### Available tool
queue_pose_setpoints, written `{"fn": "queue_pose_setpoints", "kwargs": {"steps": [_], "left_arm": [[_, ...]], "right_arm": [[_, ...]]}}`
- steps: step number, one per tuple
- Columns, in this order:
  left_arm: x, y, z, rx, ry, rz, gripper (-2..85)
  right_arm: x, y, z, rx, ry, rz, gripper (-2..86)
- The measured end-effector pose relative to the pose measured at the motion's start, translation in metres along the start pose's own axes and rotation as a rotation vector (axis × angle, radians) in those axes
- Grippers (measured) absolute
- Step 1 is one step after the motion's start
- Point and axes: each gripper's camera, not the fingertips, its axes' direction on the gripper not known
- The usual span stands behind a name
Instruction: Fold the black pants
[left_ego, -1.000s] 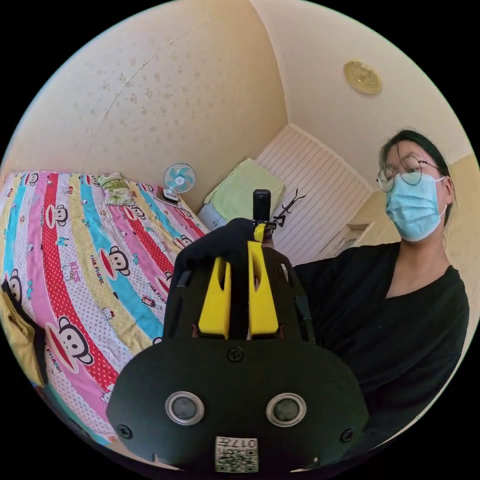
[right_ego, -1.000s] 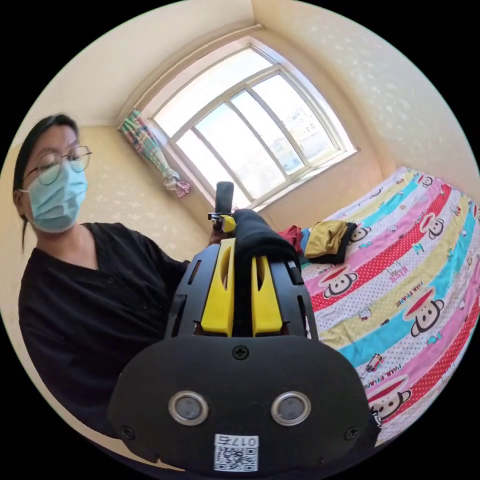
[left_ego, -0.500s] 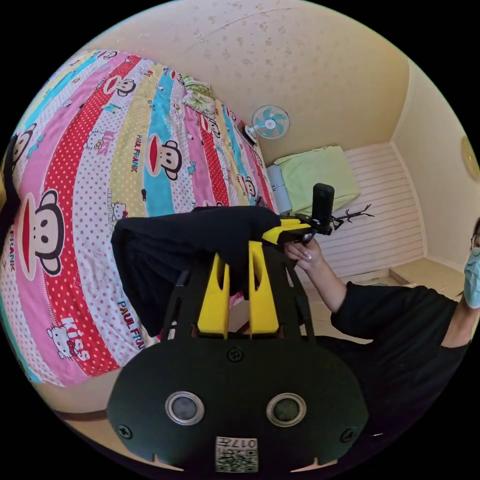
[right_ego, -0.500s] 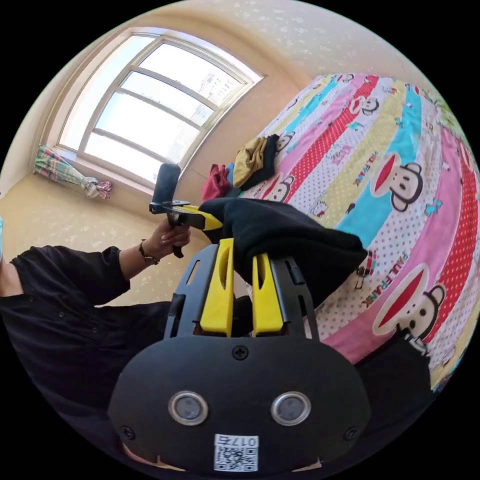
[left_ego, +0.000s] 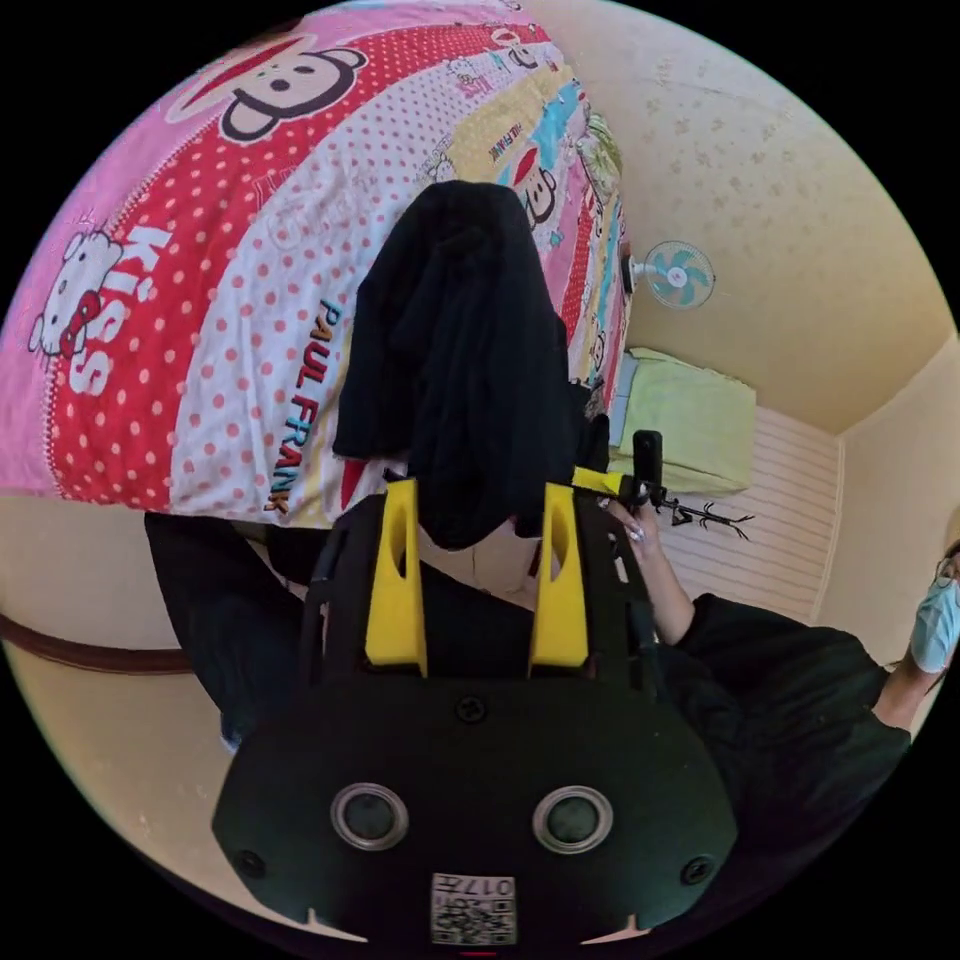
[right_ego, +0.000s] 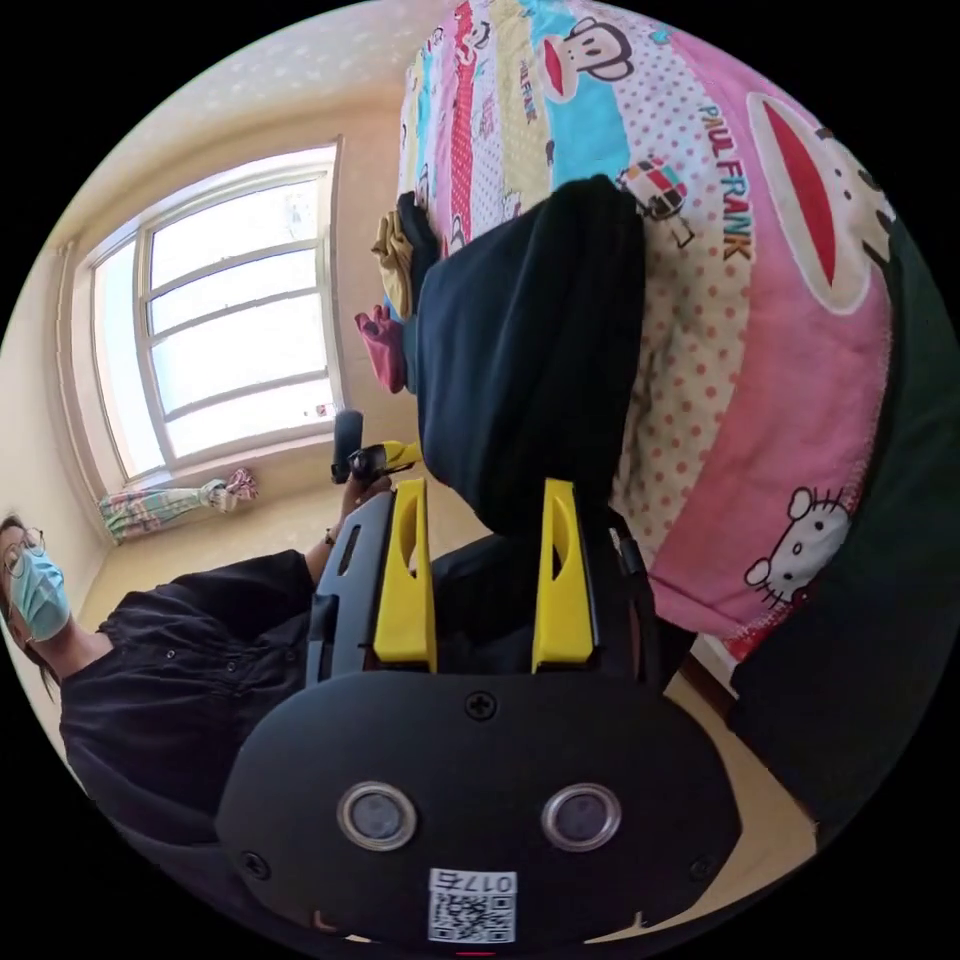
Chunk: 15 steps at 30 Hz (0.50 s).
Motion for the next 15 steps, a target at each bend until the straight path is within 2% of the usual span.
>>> {"fn": "queue_pose_setpoints", "kwargs": {"steps": [1,4,7,10,13,15], "left_arm": [[0.004,-0.006,-0.026,0.097,0.015,-0.002,17.9],[0.011,-0.038,-0.056,0.186,0.086,0.024,19.9],[0.01,-0.081,-0.055,0.184,0.056,0.002,22.0],[-0.004,-0.113,-0.04,0.185,0.1,-0.038,23.9],[-0.024,-0.128,-0.005,0.076,0.086,-0.082,25.9],[-0.035,-0.12,-0.002,0.144,0.184,-0.083,25.2]], "right_arm": [[0.0,-0.01,-0.012,0.037,0.009,0.006,18.7],[0.008,-0.043,-0.023,0.087,0.005,0.044,22.5],[0.02,-0.075,-0.009,0.087,-0.004,0.073,24.7],[0.035,-0.094,0.011,0.078,-0.025,0.102,26.6],[0.055,-0.097,0.038,0.051,-0.056,0.15,26.8],[0.061,-0.091,0.039,0.111,-0.079,0.133,25.8]]}}
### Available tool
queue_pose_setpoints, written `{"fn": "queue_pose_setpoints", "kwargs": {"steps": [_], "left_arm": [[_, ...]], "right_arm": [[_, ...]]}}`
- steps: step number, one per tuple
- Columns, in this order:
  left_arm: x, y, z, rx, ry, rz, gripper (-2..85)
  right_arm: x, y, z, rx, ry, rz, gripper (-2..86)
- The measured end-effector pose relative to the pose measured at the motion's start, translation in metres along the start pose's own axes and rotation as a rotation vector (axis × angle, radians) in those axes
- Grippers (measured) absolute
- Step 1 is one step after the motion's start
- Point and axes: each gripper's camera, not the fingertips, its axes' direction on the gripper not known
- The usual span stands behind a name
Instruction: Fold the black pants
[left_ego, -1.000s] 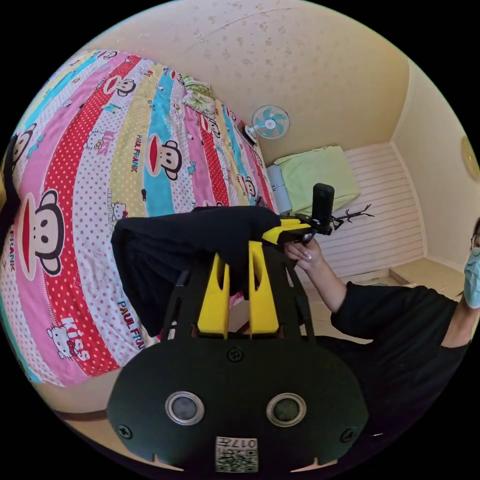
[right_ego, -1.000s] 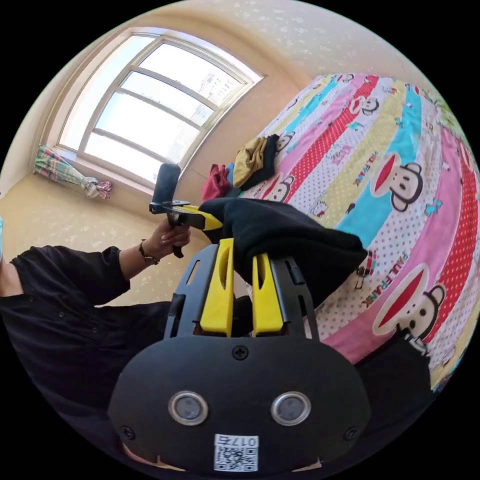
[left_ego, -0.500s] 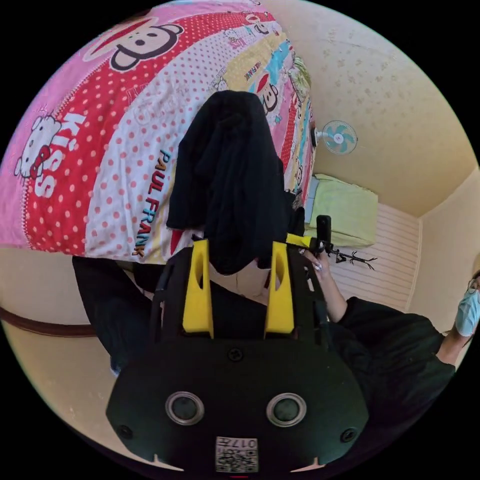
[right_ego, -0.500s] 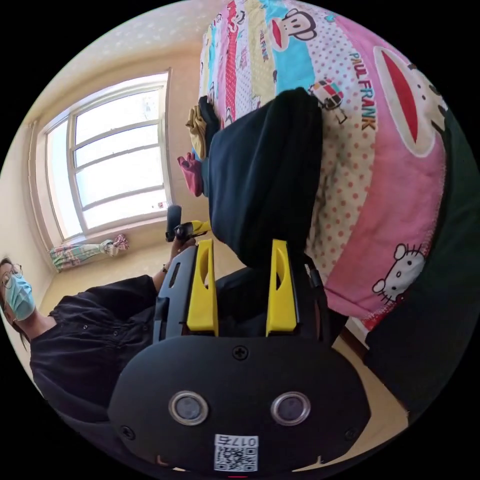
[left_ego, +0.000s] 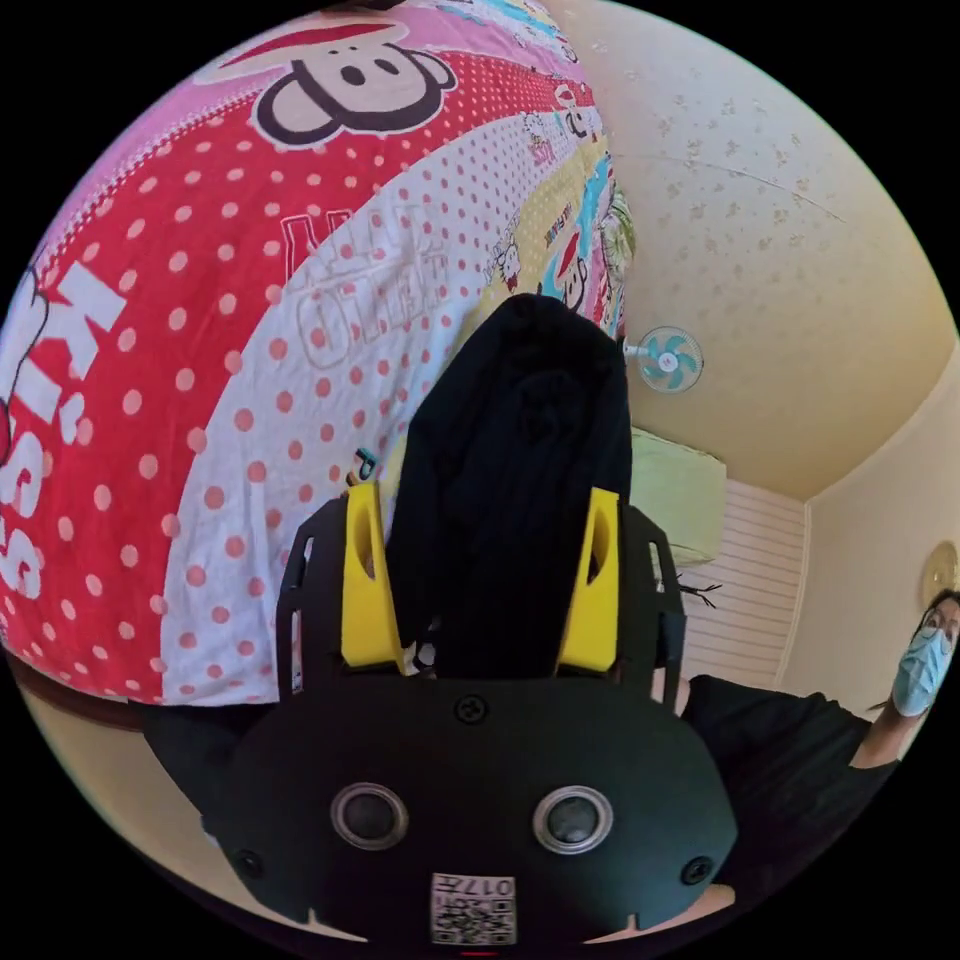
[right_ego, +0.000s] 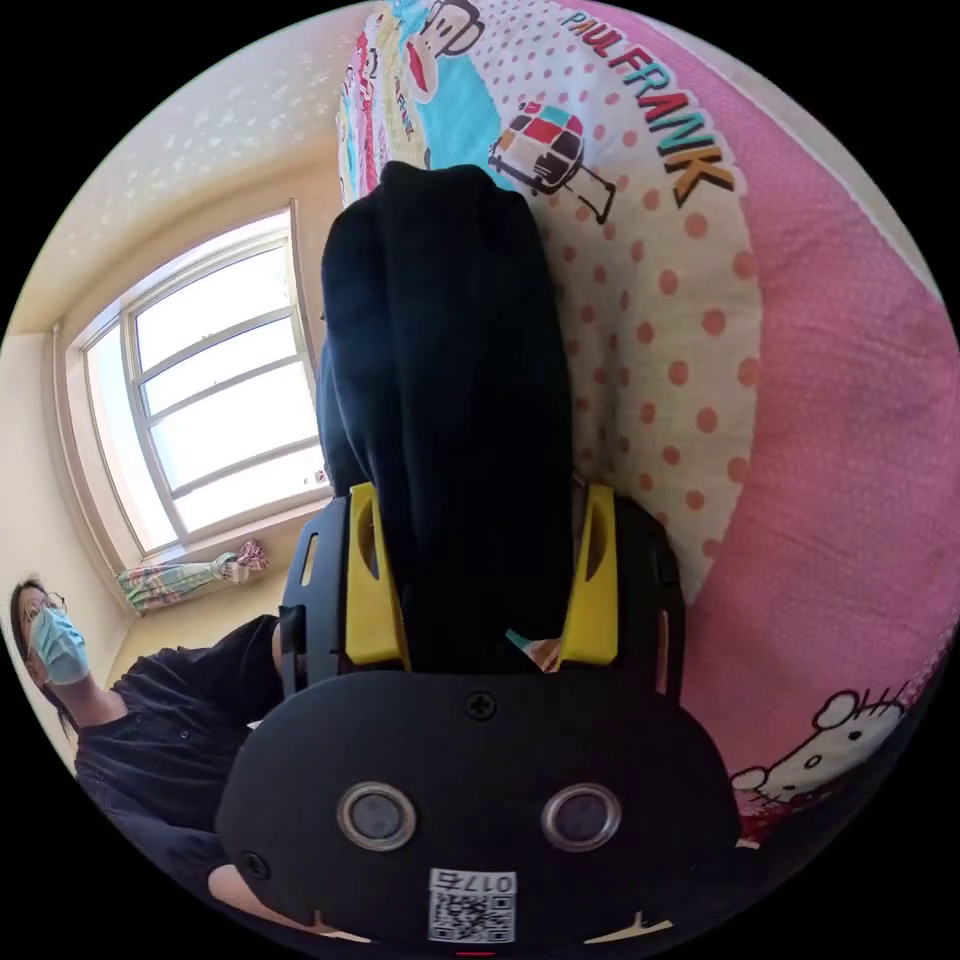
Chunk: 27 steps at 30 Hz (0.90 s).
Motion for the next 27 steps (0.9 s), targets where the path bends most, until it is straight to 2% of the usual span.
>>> {"fn": "queue_pose_setpoints", "kwargs": {"steps": [3,5,9,13,17,21,27], "left_arm": [[-0.01,0.012,0.003,-0.023,0.175,-0.019,22.8],[-0.006,0.019,-0.006,-0.003,0.192,-0.021,20.7],[0.006,0.02,-0.021,-0.086,0.256,-0.117,18.0],[0.039,0.031,-0.049,-0.276,0.164,-0.091,18.2],[0.065,0.047,-0.105,-0.308,0.139,-0.034,18.0],[0.1,0.034,-0.211,-0.181,0.171,0.065,17.6],[0.162,-0.055,-0.386,0.151,0.103,0.265,17.7]], "right_arm": [[0.003,0.009,-0.003,0.065,-0.047,-0.017,24.0],[0.002,0.013,0.004,0.053,-0.109,0.027,22.2],[-0.025,0.028,-0.001,0.112,-0.047,0.018,18.6],[-0.064,0.038,-0.003,0.034,-0.053,0.03,16.2],[-0.126,0.043,0.027,-0.072,-0.024,-0.033,15.4],[-0.197,0.017,0.064,-0.094,-0.067,-0.14,15.3],[-0.362,-0.115,0.159,-0.128,-0.102,-0.428,15.6]]}}
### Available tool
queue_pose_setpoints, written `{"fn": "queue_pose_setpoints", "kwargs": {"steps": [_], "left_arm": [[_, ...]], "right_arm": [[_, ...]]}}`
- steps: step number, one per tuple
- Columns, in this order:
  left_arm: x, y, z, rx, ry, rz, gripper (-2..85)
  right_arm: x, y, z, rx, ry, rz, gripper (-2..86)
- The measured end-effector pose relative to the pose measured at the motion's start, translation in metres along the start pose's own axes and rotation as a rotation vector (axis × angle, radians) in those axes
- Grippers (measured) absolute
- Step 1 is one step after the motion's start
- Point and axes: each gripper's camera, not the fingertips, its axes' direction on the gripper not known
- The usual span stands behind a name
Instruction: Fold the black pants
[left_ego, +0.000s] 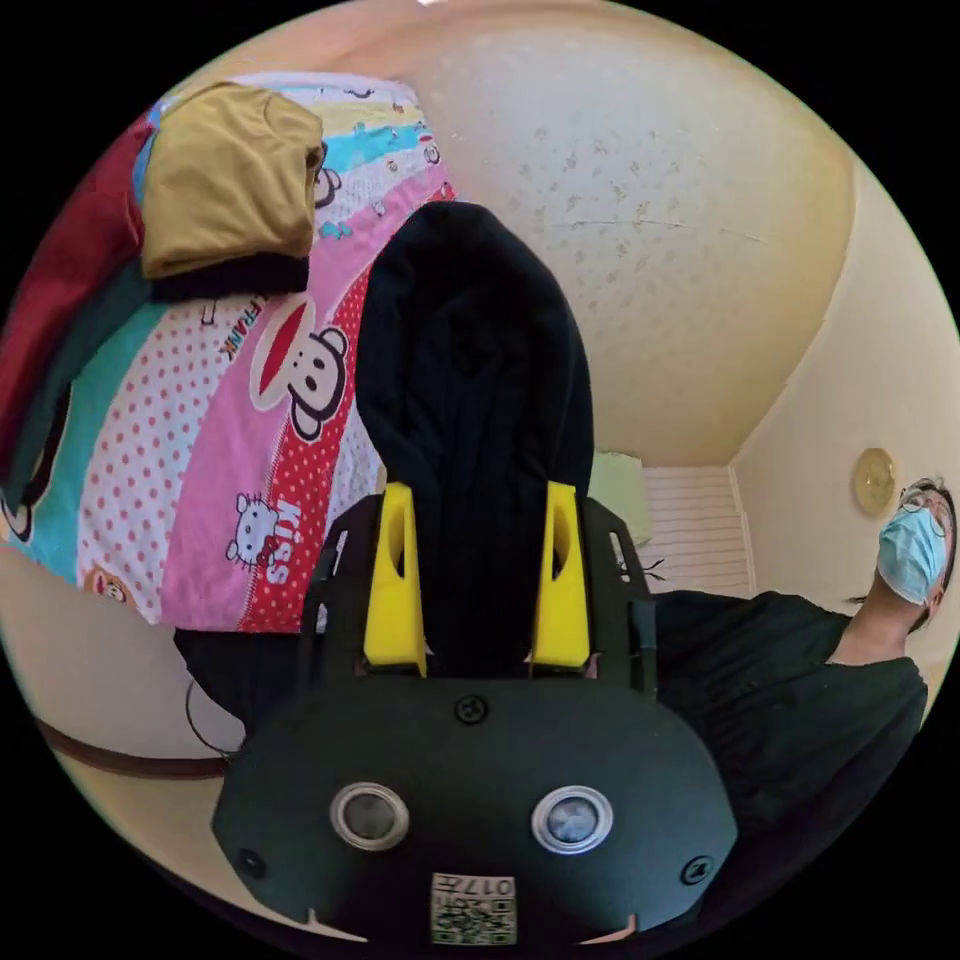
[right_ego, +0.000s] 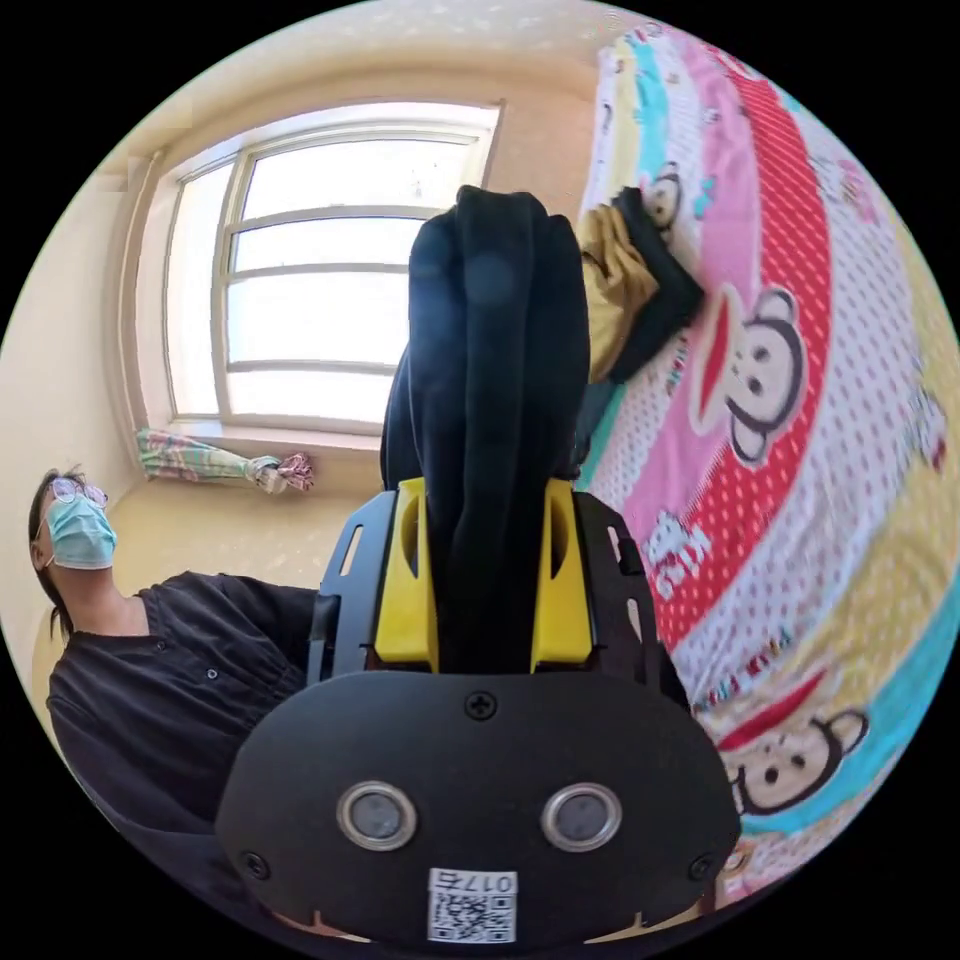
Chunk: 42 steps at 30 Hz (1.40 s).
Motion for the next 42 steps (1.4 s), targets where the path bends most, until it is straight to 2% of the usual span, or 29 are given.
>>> {"fn": "queue_pose_setpoints", "kwargs": {"steps": [3,6,8,9,10,12,13,14,15,17,20,22,24,26,27,28,29,31,32,33,36,38,39,41,42], "left_arm": [[0.006,-0.07,-0.063,0.155,-0.021,0.099,18.0],[-0.028,-0.132,-0.097,0.252,-0.005,0.054,19.0],[-0.062,-0.158,-0.107,0.298,-0.046,-0.031,19.4],[-0.086,-0.161,-0.114,0.374,-0.104,-0.116,18.9],[-0.112,-0.153,-0.118,0.475,-0.15,-0.216,17.6],[-0.147,-0.126,-0.114,0.593,-0.096,-0.315,13.7],[-0.166,-0.103,-0.107,0.639,-0.037,-0.352,13.6],[-0.173,-0.091,-0.101,0.649,-0.023,-0.364,13.6],[-0.183,-0.065,-0.089,0.634,-0.036,-0.379,13.1],[-0.194,-0.029,-0.065,0.529,-0.106,-0.383,11.5],[-0.21,0.034,-0.016,0.233,-0.143,-0.375,8.5],[-0.22,0.082,0.02,-0.023,-0.131,-0.36,6.0],[-0.224,0.113,0.034,-0.146,-0.155,-0.373,5.0],[-0.225,0.132,0.041,-0.204,-0.153,-0.375,4.5],[-0.224,0.135,0.046,-0.228,-0.145,-0.363,4.1],[-0.223,0.131,0.05,-0.244,-0.145,-0.337,3.6],[-0.222,0.126,0.053,-0.247,-0.147,-0.32,3.5],[-0.215,0.094,0.066,-0.228,-0.161,-0.235,3.2],[-0.212,0.084,0.07,-0.217,-0.162,-0.211,3.1],[-0.206,0.061,0.081,-0.191,-0.156,-0.159,3.1],[-0.18,0.007,0.113,-0.114,-0.135,-0.037,3.0],[-0.154,-0.014,0.134,-0.048,-0.126,0.037,2.9],[-0.134,-0.021,0.149,-0.006,-0.108,0.093,2.9],[-0.104,-0.02,0.177,0.041,-0.079,0.173,2.6],[-0.085,-0.012,0.199,0.06,-0.063,0.219,2.6]], "right_arm": [[-0.032,-0.108,0.043,-0.005,-0.019,-0.104,16.0],[-0.055,-0.204,0.085,-0.019,0.06,-0.162,16.9],[-0.049,-0.27,0.119,-0.026,0.2,-0.111,17.5],[-0.044,-0.284,0.127,-0.025,0.26,-0.098,17.6],[-0.03,-0.307,0.145,-0.011,0.402,-0.052,17.3],[0.0,-0.331,0.175,-0.074,0.6,0.029,16.5],[0.024,-0.339,0.197,-0.178,0.742,0.086,16.2],[0.042,-0.34,0.211,-0.235,0.789,0.101,19.3],[0.046,-0.338,0.21,-0.206,0.758,0.107,20.8],[0.063,-0.314,0.194,-0.096,0.513,0.148,18.8],[0.102,-0.252,0.165,-0.035,0.316,0.27,9.4],[0.13,-0.203,0.143,-0.086,0.309,0.38,5.5],[0.157,-0.143,0.121,-0.262,0.393,0.539,3.2],[0.175,-0.043,0.1,-0.666,0.738,0.815,1.8],[0.174,-0.016,0.097,-0.792,0.83,0.857,1.6],[0.168,0.037,0.093,-1.055,0.982,0.892,1.3],[0.157,0.088,0.091,-1.304,1.117,0.875,1.1],[0.133,0.148,0.089,-1.554,1.302,0.772,0.7],[0.115,0.175,0.086,-1.612,1.432,0.679,0.6],[0.106,0.184,0.085,-1.61,1.48,0.636,0.5],[0.069,0.203,0.068,-1.406,1.57,0.588,0.4],[0.04,0.2,0.033,-1.075,1.663,0.657,0.4],[0.031,0.199,0.022,-0.963,1.672,0.678,0.4],[-0.007,0.207,-0.023,-0.508,1.652,0.722,0.4],[-0.016,0.213,-0.034,-0.402,1.653,0.718,0.4]]}}
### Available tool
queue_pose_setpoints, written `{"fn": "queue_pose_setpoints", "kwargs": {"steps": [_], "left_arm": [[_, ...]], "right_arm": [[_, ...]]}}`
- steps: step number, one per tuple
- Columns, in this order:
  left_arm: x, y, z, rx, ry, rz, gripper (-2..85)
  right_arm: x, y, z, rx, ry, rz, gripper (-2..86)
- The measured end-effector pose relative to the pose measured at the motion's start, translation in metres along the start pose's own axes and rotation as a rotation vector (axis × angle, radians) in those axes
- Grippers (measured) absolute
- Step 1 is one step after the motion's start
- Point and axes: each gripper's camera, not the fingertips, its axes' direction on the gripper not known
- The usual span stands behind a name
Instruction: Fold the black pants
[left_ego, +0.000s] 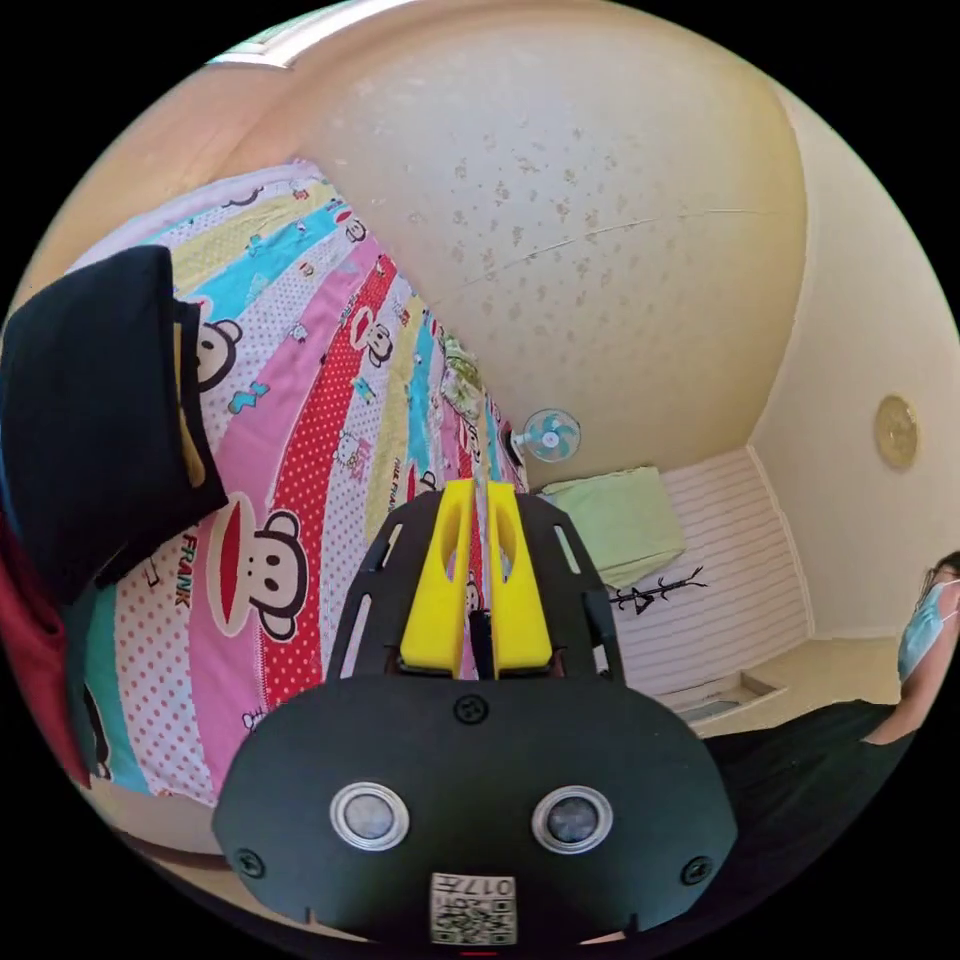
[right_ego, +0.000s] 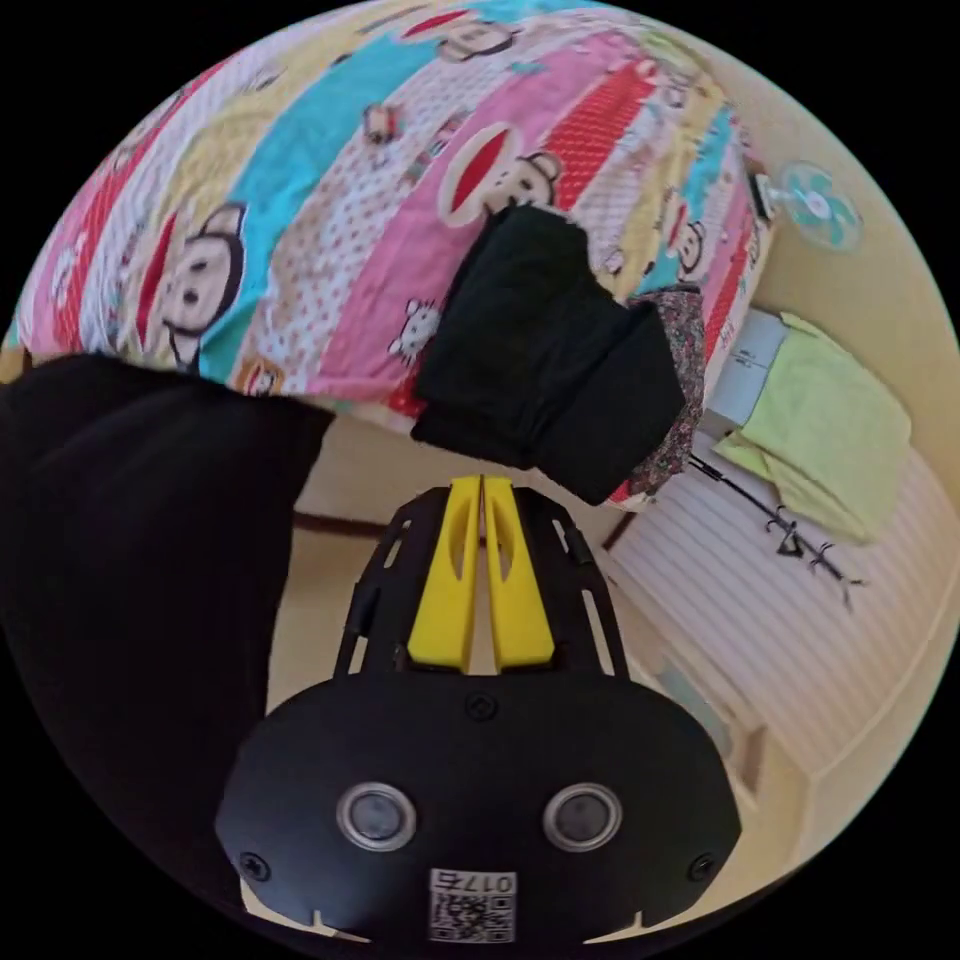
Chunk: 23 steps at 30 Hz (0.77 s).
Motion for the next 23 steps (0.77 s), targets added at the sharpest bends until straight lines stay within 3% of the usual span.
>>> {"fn": "queue_pose_setpoints", "kwargs": {"steps": [3,5,7,9,11,16,19,23], "left_arm": [[0.049,0.039,0.066,-0.009,0.03,0.097,2.0],[0.072,0.079,0.121,-0.073,0.041,0.128,1.5],[0.094,0.143,0.212,-0.257,0.083,0.162,1.1],[0.109,0.196,0.287,-0.445,0.095,0.196,1.2],[0.126,0.248,0.353,-0.61,0.089,0.25,1.8],[0.199,0.367,0.481,-0.968,0.01,0.583,3.0],[0.232,0.413,0.514,-1.012,-0.175,0.811,3.1],[0.236,0.448,0.541,-0.994,-0.348,0.869,3.1]], "right_arm": [[0.054,0.057,0.007,0.289,-0.093,0.296,0.4],[0.074,0.122,0.028,0.584,-0.18,0.453,0.4],[0.08,0.165,0.06,0.746,-0.218,0.539,0.4],[0.088,0.179,0.111,0.71,-0.272,0.596,0.4],[0.106,0.178,0.194,0.536,-0.436,0.623,0.5],[0.164,0.194,0.314,0.491,-0.662,0.748,1.2],[0.213,0.191,0.363,0.513,-0.711,0.819,2.8],[0.277,0.158,0.43,0.514,-0.828,0.865,6.4]]}}
